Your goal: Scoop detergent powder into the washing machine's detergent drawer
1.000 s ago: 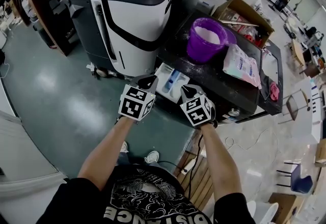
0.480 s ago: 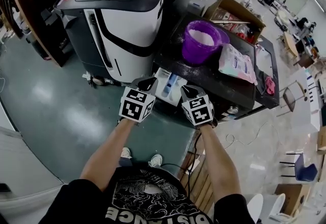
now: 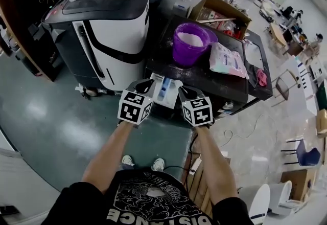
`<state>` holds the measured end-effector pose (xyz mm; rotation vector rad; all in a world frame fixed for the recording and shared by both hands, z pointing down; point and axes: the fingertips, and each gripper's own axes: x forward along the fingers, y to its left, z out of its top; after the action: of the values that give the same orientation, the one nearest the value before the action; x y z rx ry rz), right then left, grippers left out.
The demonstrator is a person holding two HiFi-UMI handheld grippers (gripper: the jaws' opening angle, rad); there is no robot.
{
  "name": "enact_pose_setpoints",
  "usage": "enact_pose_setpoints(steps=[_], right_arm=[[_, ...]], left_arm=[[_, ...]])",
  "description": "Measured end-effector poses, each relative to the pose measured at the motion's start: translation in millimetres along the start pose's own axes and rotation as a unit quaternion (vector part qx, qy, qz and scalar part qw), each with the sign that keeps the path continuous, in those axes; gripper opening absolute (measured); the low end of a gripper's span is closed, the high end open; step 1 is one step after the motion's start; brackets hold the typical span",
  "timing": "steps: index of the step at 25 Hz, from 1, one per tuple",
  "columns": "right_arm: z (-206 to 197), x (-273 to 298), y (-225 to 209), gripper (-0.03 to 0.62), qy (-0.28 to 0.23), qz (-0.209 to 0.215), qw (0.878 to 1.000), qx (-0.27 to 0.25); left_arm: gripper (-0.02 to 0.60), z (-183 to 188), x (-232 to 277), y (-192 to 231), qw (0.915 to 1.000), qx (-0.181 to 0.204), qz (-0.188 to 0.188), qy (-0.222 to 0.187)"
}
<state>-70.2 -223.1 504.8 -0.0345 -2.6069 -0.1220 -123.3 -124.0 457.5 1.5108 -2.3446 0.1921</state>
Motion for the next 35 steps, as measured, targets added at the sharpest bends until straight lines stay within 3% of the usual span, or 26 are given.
enact_pose_setpoints(steps=[15,28,35], right_arm=[[39,-45,1,0.037,-0.066,-0.038,0.992,0.097],[90,-98,-9,0.037,-0.13,-0.084,0.982,0.108],[97,-113,-17,0.035,-0.144,-0.1,0.979,0.108]], left_arm=[[0.005,25,-16,-1,0.9991,0.022,-0.035,-0.005],[0.005,60,-35,9,0.9982,0.046,-0.032,-0.024],[0.004,76,-41,14,0.9979,0.045,-0.026,-0.038]])
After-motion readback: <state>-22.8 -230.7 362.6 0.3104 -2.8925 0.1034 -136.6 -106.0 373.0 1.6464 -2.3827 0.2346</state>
